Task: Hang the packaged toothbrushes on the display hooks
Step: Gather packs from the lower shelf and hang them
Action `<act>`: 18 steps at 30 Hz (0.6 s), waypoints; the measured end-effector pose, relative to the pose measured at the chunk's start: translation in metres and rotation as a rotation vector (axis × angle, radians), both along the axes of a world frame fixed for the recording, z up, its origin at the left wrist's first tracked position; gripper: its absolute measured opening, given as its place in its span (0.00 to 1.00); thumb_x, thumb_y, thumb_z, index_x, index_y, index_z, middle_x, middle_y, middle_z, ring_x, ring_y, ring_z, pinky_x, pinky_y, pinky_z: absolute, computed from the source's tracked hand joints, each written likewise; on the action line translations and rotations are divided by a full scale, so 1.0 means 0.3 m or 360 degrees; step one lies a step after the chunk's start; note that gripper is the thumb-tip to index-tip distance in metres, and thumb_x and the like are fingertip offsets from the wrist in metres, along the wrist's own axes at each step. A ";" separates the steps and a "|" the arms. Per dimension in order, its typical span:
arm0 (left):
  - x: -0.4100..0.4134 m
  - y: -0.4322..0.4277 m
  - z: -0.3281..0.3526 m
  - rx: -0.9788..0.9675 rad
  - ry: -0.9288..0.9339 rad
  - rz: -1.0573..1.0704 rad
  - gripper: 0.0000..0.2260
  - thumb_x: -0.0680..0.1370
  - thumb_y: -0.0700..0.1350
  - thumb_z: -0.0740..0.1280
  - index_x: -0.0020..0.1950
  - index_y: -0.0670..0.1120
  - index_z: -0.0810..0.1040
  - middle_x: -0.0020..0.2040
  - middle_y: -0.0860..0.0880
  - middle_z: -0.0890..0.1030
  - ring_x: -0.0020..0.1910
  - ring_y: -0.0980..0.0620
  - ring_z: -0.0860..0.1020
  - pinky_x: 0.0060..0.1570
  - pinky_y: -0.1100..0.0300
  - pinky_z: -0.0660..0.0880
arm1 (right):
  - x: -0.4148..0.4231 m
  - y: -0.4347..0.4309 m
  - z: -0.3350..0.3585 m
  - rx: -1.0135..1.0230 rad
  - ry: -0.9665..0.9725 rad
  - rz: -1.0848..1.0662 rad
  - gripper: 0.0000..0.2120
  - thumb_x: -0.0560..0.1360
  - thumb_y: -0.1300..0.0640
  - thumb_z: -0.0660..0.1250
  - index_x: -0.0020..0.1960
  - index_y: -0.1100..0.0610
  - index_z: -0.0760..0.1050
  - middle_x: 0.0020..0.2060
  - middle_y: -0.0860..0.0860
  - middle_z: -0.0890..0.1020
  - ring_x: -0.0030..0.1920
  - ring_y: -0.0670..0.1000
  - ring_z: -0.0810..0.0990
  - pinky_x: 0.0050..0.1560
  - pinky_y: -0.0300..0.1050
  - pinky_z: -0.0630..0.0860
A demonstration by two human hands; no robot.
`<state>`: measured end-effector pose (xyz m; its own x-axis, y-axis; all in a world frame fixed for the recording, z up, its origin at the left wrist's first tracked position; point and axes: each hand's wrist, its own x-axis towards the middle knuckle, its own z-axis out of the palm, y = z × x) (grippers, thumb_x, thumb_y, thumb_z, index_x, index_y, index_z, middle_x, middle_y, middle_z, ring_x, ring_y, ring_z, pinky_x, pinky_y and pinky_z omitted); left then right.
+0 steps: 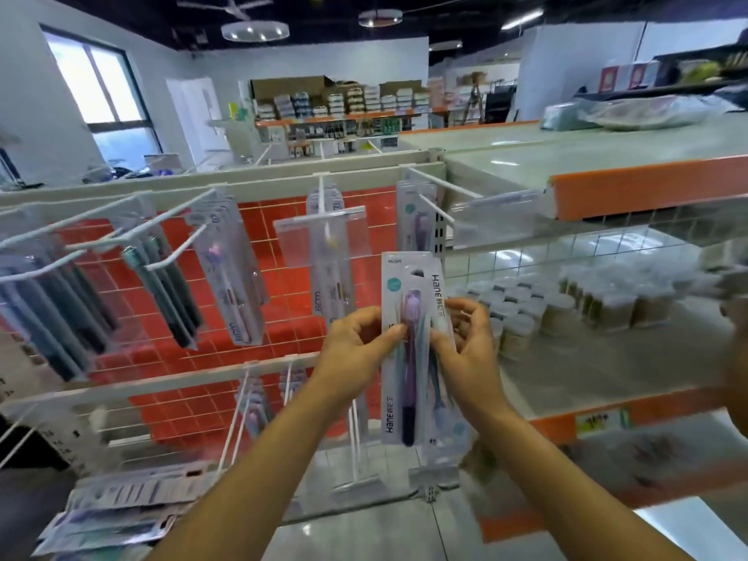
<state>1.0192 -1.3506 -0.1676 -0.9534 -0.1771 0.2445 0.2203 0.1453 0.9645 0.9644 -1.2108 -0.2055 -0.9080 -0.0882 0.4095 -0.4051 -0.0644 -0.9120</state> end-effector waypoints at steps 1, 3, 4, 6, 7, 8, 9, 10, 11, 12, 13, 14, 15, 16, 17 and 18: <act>-0.005 0.017 0.011 -0.0029 0.0023 -0.0023 0.07 0.78 0.38 0.68 0.53 0.47 0.82 0.49 0.49 0.86 0.50 0.50 0.83 0.51 0.55 0.80 | -0.012 0.016 -0.001 -0.0008 -0.0002 0.0004 0.17 0.70 0.50 0.69 0.56 0.44 0.68 0.54 0.53 0.77 0.53 0.53 0.80 0.52 0.58 0.80; -0.013 0.049 0.034 -0.0067 0.0076 -0.0070 0.08 0.78 0.39 0.68 0.56 0.46 0.82 0.51 0.48 0.85 0.53 0.49 0.83 0.54 0.51 0.80 | -0.031 0.044 0.000 -0.0044 -0.0022 0.0032 0.17 0.71 0.52 0.70 0.57 0.47 0.69 0.53 0.54 0.78 0.52 0.54 0.81 0.51 0.59 0.80; -0.017 0.063 0.045 -0.0078 0.0099 -0.0076 0.08 0.78 0.39 0.68 0.56 0.47 0.82 0.51 0.48 0.85 0.53 0.48 0.83 0.56 0.49 0.79 | -0.040 0.054 0.000 -0.0054 -0.0029 0.0041 0.17 0.71 0.52 0.71 0.57 0.49 0.69 0.52 0.55 0.78 0.51 0.54 0.81 0.51 0.59 0.80; -0.028 0.087 0.063 -0.0113 0.0134 -0.0064 0.08 0.78 0.39 0.68 0.55 0.49 0.83 0.51 0.49 0.86 0.53 0.49 0.83 0.56 0.46 0.79 | -0.054 0.068 0.000 -0.0061 -0.0035 0.0046 0.18 0.71 0.51 0.71 0.57 0.51 0.69 0.51 0.55 0.79 0.50 0.54 0.81 0.51 0.59 0.80; -0.033 0.099 0.072 -0.0139 0.0149 -0.0062 0.08 0.78 0.39 0.68 0.54 0.50 0.83 0.50 0.50 0.86 0.52 0.49 0.83 0.56 0.46 0.79 | -0.060 0.074 0.001 -0.0075 -0.0045 0.0058 0.19 0.70 0.48 0.71 0.57 0.50 0.69 0.50 0.55 0.79 0.50 0.54 0.81 0.51 0.59 0.80; -0.038 0.107 0.079 -0.0159 0.0165 -0.0065 0.09 0.78 0.39 0.68 0.53 0.51 0.83 0.50 0.50 0.86 0.52 0.50 0.83 0.55 0.47 0.79 | -0.068 0.078 -0.001 -0.0090 -0.0061 0.0073 0.20 0.69 0.46 0.71 0.57 0.50 0.69 0.50 0.55 0.80 0.50 0.55 0.81 0.51 0.59 0.80; -0.043 0.114 0.084 -0.0166 0.0181 -0.0072 0.09 0.78 0.38 0.68 0.52 0.51 0.83 0.49 0.50 0.86 0.52 0.50 0.83 0.55 0.47 0.79 | -0.077 0.084 -0.003 -0.0097 -0.0077 0.0086 0.20 0.68 0.45 0.70 0.57 0.49 0.69 0.50 0.56 0.80 0.50 0.55 0.82 0.50 0.60 0.80; -0.049 0.119 0.088 -0.0164 0.0191 -0.0081 0.09 0.78 0.38 0.68 0.52 0.51 0.83 0.49 0.49 0.86 0.52 0.49 0.83 0.55 0.47 0.79 | -0.085 0.088 -0.007 -0.0094 -0.0080 0.0092 0.19 0.69 0.46 0.70 0.56 0.48 0.69 0.50 0.56 0.80 0.50 0.56 0.82 0.50 0.60 0.80; -0.056 0.121 0.091 -0.0164 0.0201 -0.0085 0.09 0.78 0.38 0.68 0.51 0.51 0.83 0.49 0.48 0.86 0.51 0.48 0.84 0.54 0.47 0.79 | -0.094 0.092 -0.011 -0.0089 -0.0074 0.0096 0.17 0.71 0.48 0.70 0.56 0.47 0.69 0.50 0.56 0.80 0.50 0.55 0.82 0.50 0.60 0.80; -0.063 0.124 0.094 -0.0176 0.0213 -0.0082 0.08 0.78 0.38 0.69 0.51 0.50 0.83 0.49 0.48 0.86 0.51 0.47 0.84 0.54 0.47 0.79 | -0.104 0.096 -0.014 -0.0088 -0.0065 0.0102 0.15 0.73 0.52 0.70 0.56 0.47 0.69 0.50 0.56 0.80 0.50 0.55 0.82 0.50 0.60 0.80; -0.070 0.127 0.097 -0.0196 0.0224 -0.0073 0.07 0.78 0.39 0.69 0.51 0.49 0.83 0.48 0.47 0.86 0.51 0.47 0.84 0.53 0.47 0.80 | -0.114 0.099 -0.019 -0.0086 -0.0059 0.0109 0.14 0.75 0.55 0.69 0.56 0.47 0.68 0.50 0.56 0.80 0.51 0.54 0.82 0.51 0.60 0.80; -0.075 0.130 0.101 -0.0218 0.0232 -0.0065 0.07 0.78 0.39 0.69 0.51 0.49 0.83 0.48 0.48 0.86 0.50 0.47 0.84 0.53 0.48 0.80 | -0.123 0.101 -0.021 -0.0083 -0.0056 0.0119 0.14 0.76 0.58 0.69 0.56 0.47 0.68 0.51 0.56 0.79 0.51 0.54 0.82 0.52 0.60 0.80; -0.081 0.134 0.105 -0.0231 0.0237 -0.0064 0.07 0.78 0.39 0.69 0.51 0.49 0.83 0.47 0.48 0.86 0.49 0.48 0.84 0.52 0.50 0.80 | -0.130 0.102 -0.025 -0.0082 -0.0057 0.0131 0.15 0.76 0.60 0.68 0.56 0.47 0.68 0.51 0.56 0.79 0.52 0.54 0.82 0.52 0.60 0.80; -0.087 0.138 0.109 -0.0238 0.0241 -0.0067 0.07 0.78 0.39 0.68 0.51 0.49 0.83 0.46 0.49 0.86 0.48 0.49 0.84 0.50 0.52 0.80 | -0.137 0.102 -0.028 -0.0088 -0.0067 0.0139 0.15 0.75 0.60 0.68 0.56 0.46 0.68 0.51 0.55 0.79 0.52 0.55 0.82 0.53 0.60 0.80; -0.093 0.140 0.111 -0.0252 0.0244 -0.0069 0.07 0.78 0.39 0.68 0.51 0.49 0.83 0.44 0.51 0.86 0.46 0.52 0.84 0.48 0.55 0.80 | -0.142 0.103 -0.030 -0.0097 -0.0083 0.0143 0.15 0.75 0.59 0.69 0.56 0.46 0.68 0.52 0.55 0.79 0.52 0.54 0.81 0.53 0.59 0.80; -0.098 0.143 0.113 -0.0270 0.0249 -0.0066 0.07 0.78 0.39 0.68 0.51 0.49 0.83 0.42 0.54 0.85 0.44 0.56 0.83 0.46 0.59 0.79 | -0.148 0.102 -0.033 -0.0100 -0.0096 0.0145 0.15 0.75 0.59 0.68 0.56 0.46 0.68 0.52 0.55 0.79 0.53 0.54 0.81 0.54 0.59 0.79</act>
